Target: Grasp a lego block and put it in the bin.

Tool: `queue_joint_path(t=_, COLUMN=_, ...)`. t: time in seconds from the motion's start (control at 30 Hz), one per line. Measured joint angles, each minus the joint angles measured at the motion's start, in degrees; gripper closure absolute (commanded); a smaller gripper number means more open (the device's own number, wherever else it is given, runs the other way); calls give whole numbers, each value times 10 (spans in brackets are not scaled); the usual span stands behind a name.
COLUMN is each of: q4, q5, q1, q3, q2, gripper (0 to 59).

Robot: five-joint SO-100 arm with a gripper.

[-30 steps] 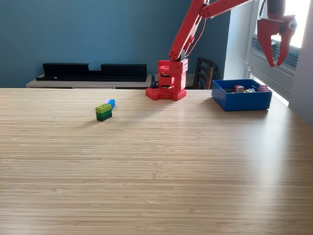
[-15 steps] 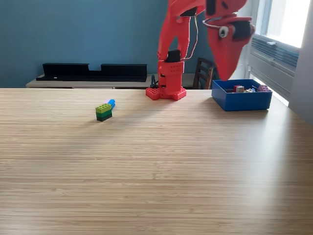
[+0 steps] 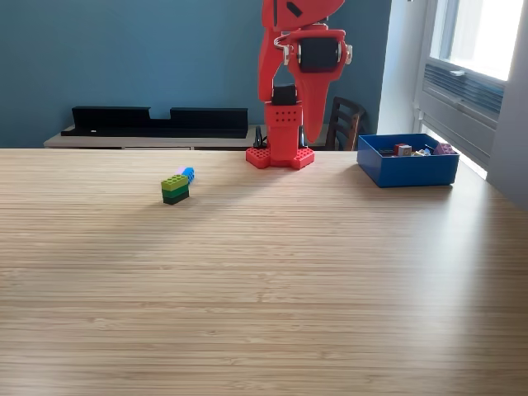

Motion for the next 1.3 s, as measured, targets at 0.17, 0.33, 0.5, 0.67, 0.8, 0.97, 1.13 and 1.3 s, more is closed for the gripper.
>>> queue_joint_path(t=0.17, q4=-7, q5=0, q1=0, q3=0, q2=0, gripper=585)
queue_joint_path(t=0.33, q4=-7, q5=0, q1=7, q3=0, q2=0, gripper=585)
queue_joint_path(t=0.5, q4=-17, q5=7, q1=51, q3=2, q2=0, gripper=585)
queue_joint_path(t=0.67, q4=-55, q5=27, q1=127, q3=48, q2=0, gripper=585)
queue_joint_path(t=0.8, q4=-78, q5=58, q1=199, q3=92, q2=0, gripper=585)
queue_joint_path(t=0.97, q4=-120, q5=99, q1=293, q3=155, q2=0, gripper=584)
queue_joint_path(t=1.13, q4=-145, q5=115, q1=365, q3=178, q2=0, gripper=584)
queue_joint_path(t=1.3, q4=-146, q5=123, q1=382, q3=178, q2=0, gripper=585)
